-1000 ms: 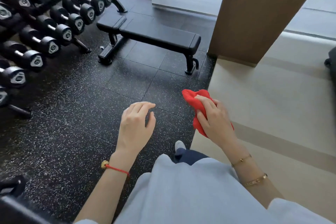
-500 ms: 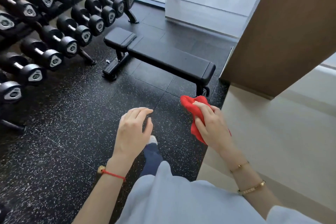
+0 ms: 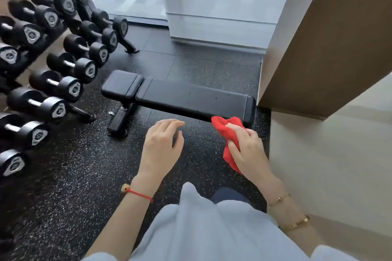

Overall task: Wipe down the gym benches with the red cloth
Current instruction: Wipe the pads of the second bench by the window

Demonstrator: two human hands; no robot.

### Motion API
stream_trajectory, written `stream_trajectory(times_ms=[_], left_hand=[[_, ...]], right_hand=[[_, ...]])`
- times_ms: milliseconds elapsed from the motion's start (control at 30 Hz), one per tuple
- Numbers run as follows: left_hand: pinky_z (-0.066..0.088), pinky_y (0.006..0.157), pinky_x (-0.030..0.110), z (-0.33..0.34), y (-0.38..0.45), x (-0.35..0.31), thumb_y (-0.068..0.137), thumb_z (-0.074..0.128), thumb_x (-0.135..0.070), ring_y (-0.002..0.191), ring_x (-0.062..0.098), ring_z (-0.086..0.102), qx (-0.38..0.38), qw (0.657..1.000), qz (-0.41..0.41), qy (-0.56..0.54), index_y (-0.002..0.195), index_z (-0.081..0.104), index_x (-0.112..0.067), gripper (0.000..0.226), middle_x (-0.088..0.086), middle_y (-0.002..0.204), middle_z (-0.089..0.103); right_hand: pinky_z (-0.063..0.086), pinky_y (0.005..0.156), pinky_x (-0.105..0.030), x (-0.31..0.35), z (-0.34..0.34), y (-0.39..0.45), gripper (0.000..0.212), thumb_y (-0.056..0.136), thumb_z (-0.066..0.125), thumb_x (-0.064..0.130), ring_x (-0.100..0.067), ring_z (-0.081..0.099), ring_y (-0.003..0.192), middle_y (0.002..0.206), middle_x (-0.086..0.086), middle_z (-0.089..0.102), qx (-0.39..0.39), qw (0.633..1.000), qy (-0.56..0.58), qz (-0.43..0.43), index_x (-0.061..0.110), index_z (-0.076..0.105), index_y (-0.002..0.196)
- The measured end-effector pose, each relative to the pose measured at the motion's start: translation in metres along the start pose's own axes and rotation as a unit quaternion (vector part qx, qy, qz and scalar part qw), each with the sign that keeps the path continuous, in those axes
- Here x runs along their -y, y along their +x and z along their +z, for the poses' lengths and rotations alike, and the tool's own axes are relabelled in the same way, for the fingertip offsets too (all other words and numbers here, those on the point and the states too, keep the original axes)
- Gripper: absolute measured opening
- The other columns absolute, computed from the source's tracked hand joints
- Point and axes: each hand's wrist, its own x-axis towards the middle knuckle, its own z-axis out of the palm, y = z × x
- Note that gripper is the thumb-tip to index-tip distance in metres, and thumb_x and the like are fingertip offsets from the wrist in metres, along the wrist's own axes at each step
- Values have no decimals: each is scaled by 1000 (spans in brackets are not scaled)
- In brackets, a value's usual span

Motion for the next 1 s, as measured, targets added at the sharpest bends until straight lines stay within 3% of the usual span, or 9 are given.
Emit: stream_trajectory(times_ms=[267,567,800,1000], left_hand=[[49,101,41,37,121,41,93,60,-10,111,21,62,53,997,57,-22,117,68,-12,26,1,117,68],[46,103,40,123,241,53,93,58,-6,114,22,61,63,996,58,-36,117,68,-11,26,1,117,69],[46,104,42,225,309,85,90,61,-3,116,26,61,108,992,64,-25,118,67,-9,30,4,118,69],[48,99,43,343,337,134,89,61,-1,113,28,62,144,985,91,-10,116,68,-7,29,6,115,69]], right_hand=[[36,104,-43,-6,14,107,39,96,50,24,-26,45,121,135,3,55,-14,998,-24,62,29,49,135],[33,105,-42,-83,37,227,41,94,43,32,-25,44,121,137,10,54,-17,994,-28,103,32,48,134],[32,105,-44,-156,84,315,40,96,50,25,-30,42,123,140,6,52,11,989,-50,138,26,49,136],[29,106,-41,-241,159,373,44,99,44,29,-27,38,128,147,11,45,64,983,-97,140,24,43,142]])
